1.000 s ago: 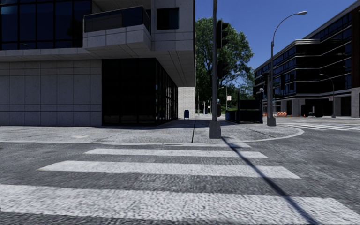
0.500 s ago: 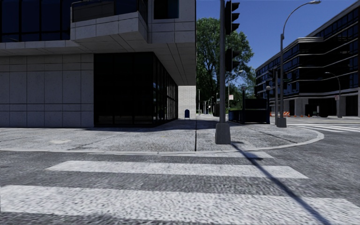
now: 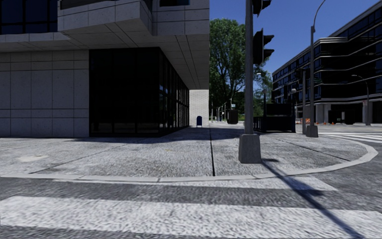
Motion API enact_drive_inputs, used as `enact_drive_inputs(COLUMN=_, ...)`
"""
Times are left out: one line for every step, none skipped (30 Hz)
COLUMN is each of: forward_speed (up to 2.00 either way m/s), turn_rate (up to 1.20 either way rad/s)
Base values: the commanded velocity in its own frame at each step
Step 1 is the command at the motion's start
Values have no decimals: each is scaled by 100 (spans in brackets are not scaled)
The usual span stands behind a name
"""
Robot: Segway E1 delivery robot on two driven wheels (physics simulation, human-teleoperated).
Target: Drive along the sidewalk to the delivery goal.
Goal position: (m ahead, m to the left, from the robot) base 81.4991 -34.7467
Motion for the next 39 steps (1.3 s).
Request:
enact_drive_inputs(forward_speed=200, turn_rate=0)
enact_drive_inputs(forward_speed=200, turn_rate=0)
enact_drive_inputs(forward_speed=200, turn_rate=0)
enact_drive_inputs(forward_speed=200, turn_rate=0)
enact_drive_inputs(forward_speed=200, turn_rate=0)
enact_drive_inputs(forward_speed=200, turn_rate=0)
enact_drive_inputs(forward_speed=200, turn_rate=0)
enact_drive_inputs(forward_speed=200, turn_rate=0)
enact_drive_inputs(forward_speed=200, turn_rate=0)
enact_drive_inputs(forward_speed=200, turn_rate=0)
enact_drive_inputs(forward_speed=200, turn_rate=0)
enact_drive_inputs(forward_speed=200, turn_rate=0)
enact_drive_inputs(forward_speed=200, turn_rate=0)
enact_drive_inputs(forward_speed=200, turn_rate=0)
enact_drive_inputs(forward_speed=200, turn_rate=0)
enact_drive_inputs(forward_speed=200, turn_rate=0)
enact_drive_inputs(forward_speed=200, turn_rate=0)
enact_drive_inputs(forward_speed=200, turn_rate=0)
enact_drive_inputs(forward_speed=200, turn_rate=0)
enact_drive_inputs(forward_speed=200, turn_rate=0)
enact_drive_inputs(forward_speed=200, turn_rate=0)
enact_drive_inputs(forward_speed=200, turn_rate=0)
enact_drive_inputs(forward_speed=200, turn_rate=0)
enact_drive_inputs(forward_speed=196, turn_rate=0)
enact_drive_inputs(forward_speed=186, turn_rate=0)
enact_drive_inputs(forward_speed=186, turn_rate=0)
enact_drive_inputs(forward_speed=182, turn_rate=0)
enact_drive_inputs(forward_speed=181, turn_rate=0)
enact_drive_inputs(forward_speed=180, turn_rate=0)
enact_drive_inputs(forward_speed=180, turn_rate=0)
enact_drive_inputs(forward_speed=180, turn_rate=0)
enact_drive_inputs(forward_speed=180, turn_rate=0)
enact_drive_inputs(forward_speed=180, turn_rate=0)
enact_drive_inputs(forward_speed=180, turn_rate=0)
enact_drive_inputs(forward_speed=180, turn_rate=0)
enact_drive_inputs(forward_speed=180, turn_rate=0)
enact_drive_inputs(forward_speed=180, turn_rate=0)
enact_drive_inputs(forward_speed=180, turn_rate=0)
enact_drive_inputs(forward_speed=180, turn_rate=0)
